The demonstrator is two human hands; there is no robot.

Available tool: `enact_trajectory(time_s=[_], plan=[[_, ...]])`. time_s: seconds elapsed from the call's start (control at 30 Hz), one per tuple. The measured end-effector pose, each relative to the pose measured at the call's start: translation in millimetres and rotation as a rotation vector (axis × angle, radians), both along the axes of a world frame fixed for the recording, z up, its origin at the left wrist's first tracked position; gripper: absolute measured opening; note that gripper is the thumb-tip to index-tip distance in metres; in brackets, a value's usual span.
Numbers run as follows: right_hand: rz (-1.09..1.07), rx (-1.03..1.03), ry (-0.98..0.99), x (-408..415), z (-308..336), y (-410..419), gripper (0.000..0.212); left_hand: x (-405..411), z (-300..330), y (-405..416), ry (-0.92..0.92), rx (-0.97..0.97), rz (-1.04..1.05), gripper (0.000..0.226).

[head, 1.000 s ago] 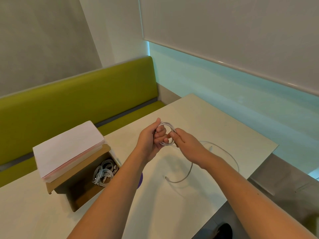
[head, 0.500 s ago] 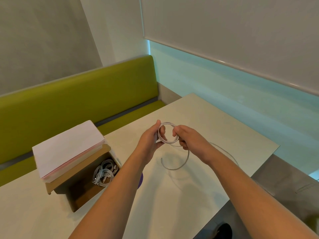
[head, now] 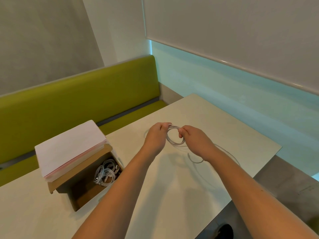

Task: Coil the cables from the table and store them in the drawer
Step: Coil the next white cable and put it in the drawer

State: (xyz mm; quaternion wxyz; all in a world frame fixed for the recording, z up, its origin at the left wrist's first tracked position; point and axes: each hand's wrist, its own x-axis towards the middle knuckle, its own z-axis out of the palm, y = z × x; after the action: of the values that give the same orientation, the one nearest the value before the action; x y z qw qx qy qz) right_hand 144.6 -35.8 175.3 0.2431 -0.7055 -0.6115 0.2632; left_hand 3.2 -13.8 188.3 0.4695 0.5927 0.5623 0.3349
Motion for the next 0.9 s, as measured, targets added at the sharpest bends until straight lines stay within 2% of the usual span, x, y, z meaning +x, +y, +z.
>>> enact_trajectory(time_s=[0.1,0.27,0.37,0.5,0.57,0.63,0.77,0.83,0.9], plan=[[-0.017,0.000,0.040,3.9,0.4,2.0,0.033,-2.8,2.6,-2.2,-0.055,-0.053,-0.036,0.034],[0.010,0.023,0.128,4.7,6.5,1.9,0.034,-10.4,-8.3,0.8,-0.068,0.082,-0.090,0.037],[0.036,0.021,0.195,1.1,8.0,-0.5,0.033,-6.5,-13.7,1.3,-0.060,0.141,0.005,0.036],[0.077,0.033,0.242,-2.2,12.4,-4.2,0.032,-1.6,-21.3,-3.7,-0.063,0.233,0.172,0.023],[0.085,0.039,0.262,-4.3,14.6,-6.1,0.033,1.3,-22.9,-5.0,-0.090,0.251,0.224,0.019],[0.086,0.036,0.282,-6.2,16.2,-7.1,0.033,3.8,-22.6,-5.2,-0.043,0.288,0.242,0.017],[0.082,0.019,0.368,-4.8,15.8,-8.6,0.034,0.5,-26.5,-0.5,0.224,0.382,0.216,0.018],[0.082,0.017,0.414,-2.5,15.8,-9.3,0.034,-3.1,-28.6,3.5,0.210,0.344,0.167,0.022],[0.080,0.024,0.430,-1.0,15.9,-9.3,0.033,-6.2,-29.2,7.1,0.088,0.260,0.069,0.022]])
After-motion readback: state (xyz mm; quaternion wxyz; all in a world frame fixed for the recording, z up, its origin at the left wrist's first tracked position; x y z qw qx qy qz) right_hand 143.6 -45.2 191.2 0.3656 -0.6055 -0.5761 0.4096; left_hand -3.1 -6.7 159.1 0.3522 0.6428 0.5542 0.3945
